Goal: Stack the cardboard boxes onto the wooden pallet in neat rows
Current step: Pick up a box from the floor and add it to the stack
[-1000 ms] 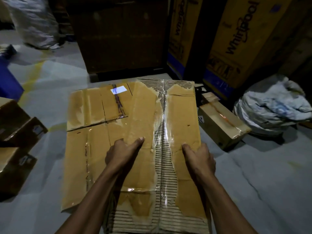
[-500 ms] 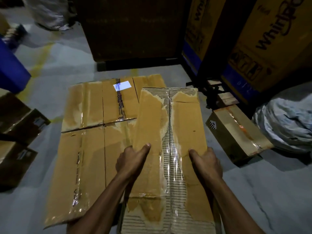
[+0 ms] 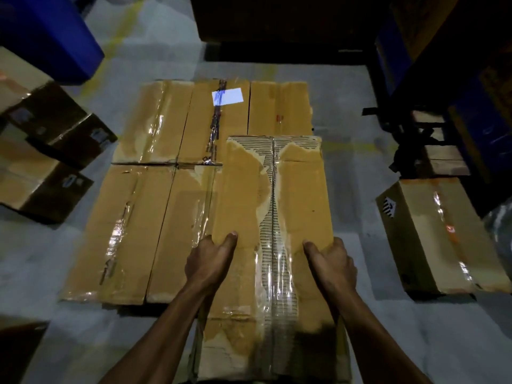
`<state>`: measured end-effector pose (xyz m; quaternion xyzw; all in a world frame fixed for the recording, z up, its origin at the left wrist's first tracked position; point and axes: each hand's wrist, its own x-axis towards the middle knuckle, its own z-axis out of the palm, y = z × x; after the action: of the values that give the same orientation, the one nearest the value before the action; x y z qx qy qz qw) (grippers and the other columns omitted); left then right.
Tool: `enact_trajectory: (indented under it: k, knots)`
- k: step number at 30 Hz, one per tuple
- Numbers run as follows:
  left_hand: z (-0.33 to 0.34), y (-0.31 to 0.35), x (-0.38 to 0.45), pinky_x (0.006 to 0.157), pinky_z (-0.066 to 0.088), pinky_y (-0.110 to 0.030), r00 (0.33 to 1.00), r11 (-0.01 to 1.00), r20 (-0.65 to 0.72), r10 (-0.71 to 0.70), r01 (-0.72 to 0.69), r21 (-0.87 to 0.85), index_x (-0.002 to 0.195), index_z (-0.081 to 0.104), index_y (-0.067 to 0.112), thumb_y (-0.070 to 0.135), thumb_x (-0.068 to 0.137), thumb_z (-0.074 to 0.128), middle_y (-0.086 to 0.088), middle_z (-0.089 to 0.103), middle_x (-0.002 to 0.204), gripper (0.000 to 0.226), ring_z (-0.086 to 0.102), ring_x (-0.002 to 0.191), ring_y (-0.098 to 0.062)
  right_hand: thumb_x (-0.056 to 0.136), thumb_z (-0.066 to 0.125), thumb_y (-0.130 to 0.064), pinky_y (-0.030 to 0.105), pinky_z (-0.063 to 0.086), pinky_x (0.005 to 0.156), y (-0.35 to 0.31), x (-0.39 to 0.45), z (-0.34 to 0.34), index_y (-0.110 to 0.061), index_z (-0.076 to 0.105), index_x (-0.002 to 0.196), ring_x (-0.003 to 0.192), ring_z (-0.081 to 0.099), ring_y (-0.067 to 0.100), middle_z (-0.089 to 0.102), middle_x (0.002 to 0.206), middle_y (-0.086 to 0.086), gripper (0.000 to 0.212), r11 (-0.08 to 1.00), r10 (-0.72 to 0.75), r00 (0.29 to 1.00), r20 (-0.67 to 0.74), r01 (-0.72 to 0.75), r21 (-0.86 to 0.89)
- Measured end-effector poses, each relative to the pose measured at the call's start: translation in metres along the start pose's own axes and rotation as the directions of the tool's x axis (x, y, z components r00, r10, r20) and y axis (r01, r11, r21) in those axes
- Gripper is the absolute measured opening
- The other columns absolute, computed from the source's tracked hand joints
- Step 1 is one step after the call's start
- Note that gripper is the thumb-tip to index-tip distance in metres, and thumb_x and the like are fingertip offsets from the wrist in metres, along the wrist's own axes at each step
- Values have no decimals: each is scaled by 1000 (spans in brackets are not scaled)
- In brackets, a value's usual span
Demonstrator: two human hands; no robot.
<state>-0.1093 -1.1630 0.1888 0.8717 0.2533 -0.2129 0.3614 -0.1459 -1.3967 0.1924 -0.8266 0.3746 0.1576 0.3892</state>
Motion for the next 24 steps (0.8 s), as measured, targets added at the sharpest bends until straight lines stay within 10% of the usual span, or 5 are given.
enact_trajectory:
  k: [11, 24]
  knots:
    - [63, 33, 73, 84, 51, -37, 1000, 992, 26, 1, 2, -124, 110, 57, 14, 55, 93, 57, -1, 65, 98, 44, 63, 94, -27, 86, 63, -53, 42, 43, 95, 4, 104, 2, -22, 40, 136, 113, 54, 35, 58, 123, 7, 63, 995, -66, 996, 65, 60, 81]
    - [77, -9, 68, 83, 51, -34, 993, 975, 71, 97, -81, -207, 126, 57, 10, 47, 95, 60, -8, 69, 112, 49, 66, 103, -28, 90, 58, -59, 52, 40, 103, 29, 96, 25, -32, 4, 155, 129, 46, 39, 42, 150, 12, 88, 991, -137, 990, 46, 136, 19]
